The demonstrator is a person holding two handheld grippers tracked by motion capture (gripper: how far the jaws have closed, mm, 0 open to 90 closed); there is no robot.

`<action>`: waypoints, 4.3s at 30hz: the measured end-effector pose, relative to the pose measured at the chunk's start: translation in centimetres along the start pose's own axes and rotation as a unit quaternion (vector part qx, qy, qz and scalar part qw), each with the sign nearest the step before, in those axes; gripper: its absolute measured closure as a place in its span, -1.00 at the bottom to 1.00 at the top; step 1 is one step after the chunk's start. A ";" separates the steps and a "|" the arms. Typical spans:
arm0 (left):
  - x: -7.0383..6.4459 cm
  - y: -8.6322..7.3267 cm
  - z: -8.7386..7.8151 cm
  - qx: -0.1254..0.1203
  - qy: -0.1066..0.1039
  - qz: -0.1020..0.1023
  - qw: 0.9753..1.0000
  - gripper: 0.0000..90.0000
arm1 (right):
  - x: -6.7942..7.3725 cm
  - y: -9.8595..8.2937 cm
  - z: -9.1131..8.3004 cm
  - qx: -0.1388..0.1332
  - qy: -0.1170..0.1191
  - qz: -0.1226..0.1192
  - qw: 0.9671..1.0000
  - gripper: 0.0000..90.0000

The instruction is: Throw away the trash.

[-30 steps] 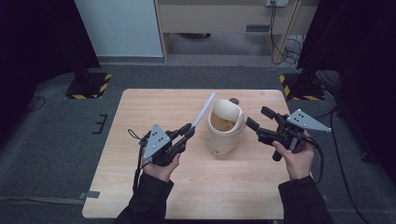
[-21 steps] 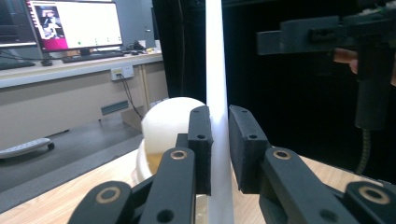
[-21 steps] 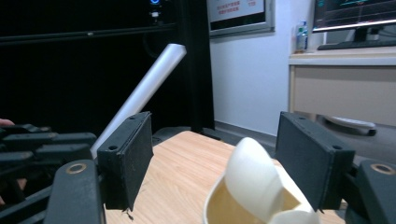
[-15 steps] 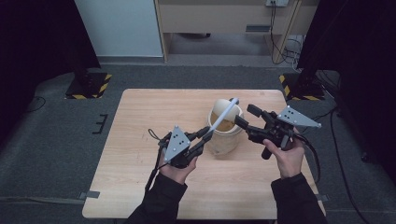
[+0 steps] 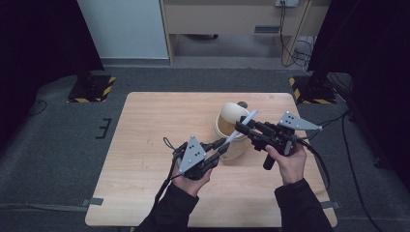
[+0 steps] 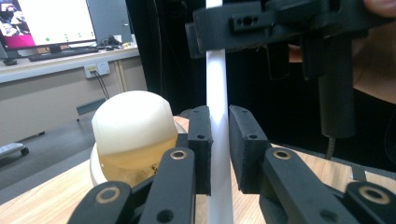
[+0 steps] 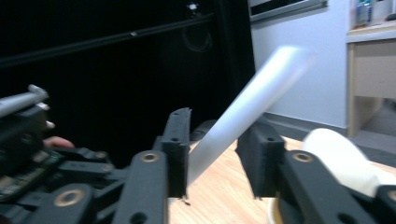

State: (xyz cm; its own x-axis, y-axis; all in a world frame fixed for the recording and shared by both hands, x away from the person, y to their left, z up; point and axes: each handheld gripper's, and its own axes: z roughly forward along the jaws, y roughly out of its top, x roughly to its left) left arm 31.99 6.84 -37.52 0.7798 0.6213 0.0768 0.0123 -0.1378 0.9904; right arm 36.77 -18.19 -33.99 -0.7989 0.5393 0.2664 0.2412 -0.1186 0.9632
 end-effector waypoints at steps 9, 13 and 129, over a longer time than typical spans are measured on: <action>1.4 -0.9 -2.6 0.021 0.016 -0.013 1.000 0.59 | 0.4 0.1 -0.3 -0.007 0.021 0.011 1.000 0.79; 3.4 -2.3 -5.1 0.046 0.043 -0.027 0.998 0.48 | 0.3 0.5 -0.9 -0.017 0.015 0.008 1.000 0.79; 12.6 -17.3 -11.5 0.351 0.149 -0.172 0.909 -0.66 | -6.3 -4.3 -2.5 0.056 -0.219 -0.056 0.973 -0.49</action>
State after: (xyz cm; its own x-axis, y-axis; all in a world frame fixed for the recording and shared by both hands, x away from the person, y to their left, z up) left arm 34.38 25.94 -52.34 0.4518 0.8873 -0.0924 0.7002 -0.2885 0.6530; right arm 39.41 -23.18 -39.75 -0.5187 0.8495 0.0967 0.2454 0.0396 0.9686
